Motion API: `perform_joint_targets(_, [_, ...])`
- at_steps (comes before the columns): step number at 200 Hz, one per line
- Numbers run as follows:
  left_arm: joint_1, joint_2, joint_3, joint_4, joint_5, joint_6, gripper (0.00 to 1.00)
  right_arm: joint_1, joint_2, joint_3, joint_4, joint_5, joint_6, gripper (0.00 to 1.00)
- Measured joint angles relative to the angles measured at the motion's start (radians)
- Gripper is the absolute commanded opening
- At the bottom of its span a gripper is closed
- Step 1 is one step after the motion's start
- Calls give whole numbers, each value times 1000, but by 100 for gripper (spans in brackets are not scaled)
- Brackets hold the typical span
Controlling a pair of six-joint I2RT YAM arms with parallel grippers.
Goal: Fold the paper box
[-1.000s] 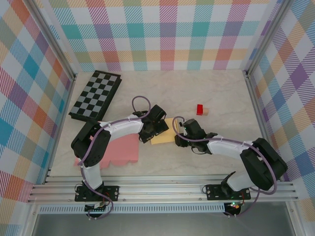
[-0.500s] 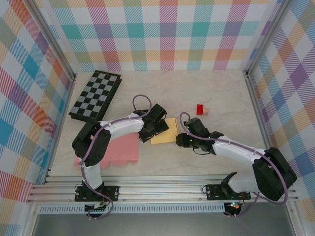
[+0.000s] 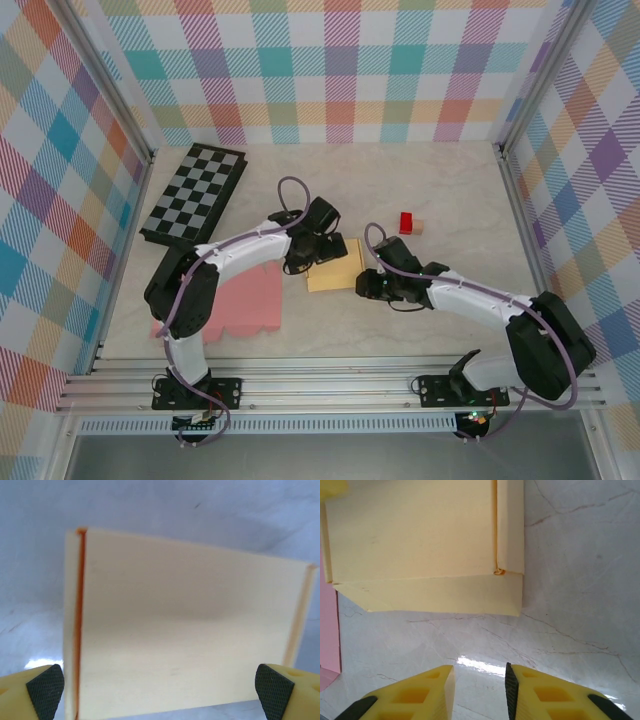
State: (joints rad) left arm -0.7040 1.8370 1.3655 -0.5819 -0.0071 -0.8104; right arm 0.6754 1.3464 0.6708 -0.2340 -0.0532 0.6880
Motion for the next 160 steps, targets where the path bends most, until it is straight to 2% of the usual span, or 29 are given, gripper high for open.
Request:
perform_joint_targets(27, [93, 5, 27, 69, 100, 114, 96, 0, 6, 0, 3, -16, 54, 33])
perform_joint_targets(52, [179, 74, 132, 93, 184, 201, 94, 0, 26, 0, 11, -30, 99, 32])
perform_joint_targets(67, [211, 145, 212, 98, 224, 256, 92, 0, 45, -2, 23, -42, 124, 26])
perform_joint_targets(109, [221, 303, 349, 85, 309, 369, 90, 0, 68, -7, 68, -53, 169, 21])
perform_joint_targets(160, [218, 346, 344, 90, 391, 397, 87, -9, 114, -7, 85, -53, 169, 20])
